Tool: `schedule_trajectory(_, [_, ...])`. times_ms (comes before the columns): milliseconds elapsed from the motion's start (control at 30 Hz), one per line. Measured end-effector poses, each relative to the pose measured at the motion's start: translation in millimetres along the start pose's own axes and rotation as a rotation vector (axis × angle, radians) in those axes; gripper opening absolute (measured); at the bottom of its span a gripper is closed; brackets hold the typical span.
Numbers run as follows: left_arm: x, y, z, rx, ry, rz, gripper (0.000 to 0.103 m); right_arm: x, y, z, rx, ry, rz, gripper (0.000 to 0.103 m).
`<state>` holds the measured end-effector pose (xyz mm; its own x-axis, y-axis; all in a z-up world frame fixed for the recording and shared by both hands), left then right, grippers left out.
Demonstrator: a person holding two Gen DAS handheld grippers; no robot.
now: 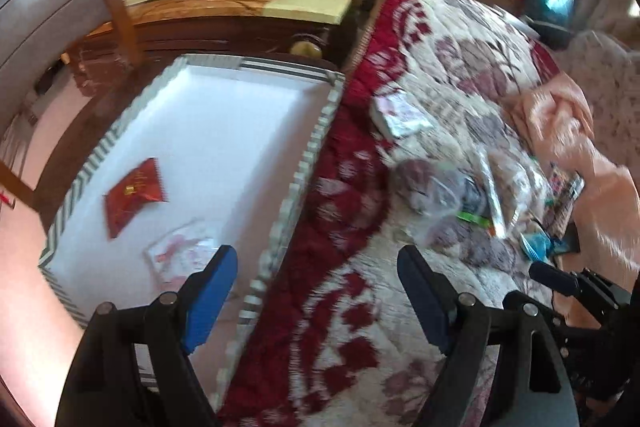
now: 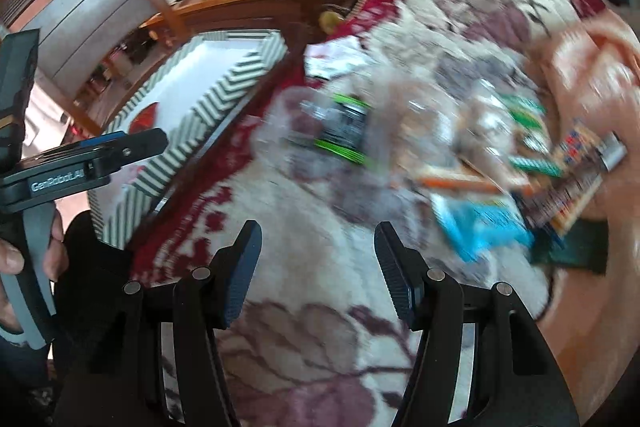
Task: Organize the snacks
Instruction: 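Grasp the clear bag of red dates with the left gripper while the right grasps the clear nut bag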
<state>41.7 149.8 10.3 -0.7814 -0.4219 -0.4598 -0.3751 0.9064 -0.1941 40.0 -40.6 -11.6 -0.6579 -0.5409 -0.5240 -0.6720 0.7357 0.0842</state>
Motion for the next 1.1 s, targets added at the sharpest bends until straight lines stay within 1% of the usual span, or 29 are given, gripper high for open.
schedule_trajectory(200, [12, -34, 17, 0.051, 0.058, 0.055, 0.084, 22, -24, -1, 0.002, 0.010, 0.064, 0.059])
schedule_trajectory(300, [11, -46, 26, 0.077, 0.081, 0.051, 0.084, 26, -28, 0, -0.003, 0.008, 0.072, 0.059])
schedule_trajectory(467, [-2, -59, 38, 0.106, 0.098, 0.008, 0.084, 29, -33, 3, -0.014, 0.006, 0.087, 0.059])
schedule_trajectory(733, [-23, -83, 62, 0.136, 0.113, -0.006, 0.086, 30, -43, 3, -0.014, 0.007, 0.102, 0.059])
schedule_trajectory(867, [-24, -83, 83, 0.125, 0.155, -0.036, 0.086, 26, -50, 3, -0.013, -0.001, 0.117, 0.059])
schedule_trajectory(967, [-18, -78, 99, 0.104, 0.199, -0.061, 0.086, 14, -58, 1, 0.027, -0.017, 0.103, 0.059])
schedule_trajectory(1033, [-12, -76, 104, 0.097, 0.216, -0.049, 0.084, 4, -64, -2, 0.056, -0.029, 0.086, 0.059])
schedule_trajectory(1100, [-10, -77, 104, 0.085, 0.200, -0.012, 0.082, -3, -70, -4, 0.076, -0.042, 0.080, 0.060])
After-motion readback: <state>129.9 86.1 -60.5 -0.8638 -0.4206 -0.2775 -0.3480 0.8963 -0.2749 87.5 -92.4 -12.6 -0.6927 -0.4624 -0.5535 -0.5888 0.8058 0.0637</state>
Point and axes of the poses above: each gripper's, at about its wrist camera, not at the fingertips, and z roughly the way its jaws point, y to its left, x to its underside, the point moved 9 cm from there along z, roughly the way its jaws point, and after that the axes turned 14 degrees about -z, right-handed, at the moved point
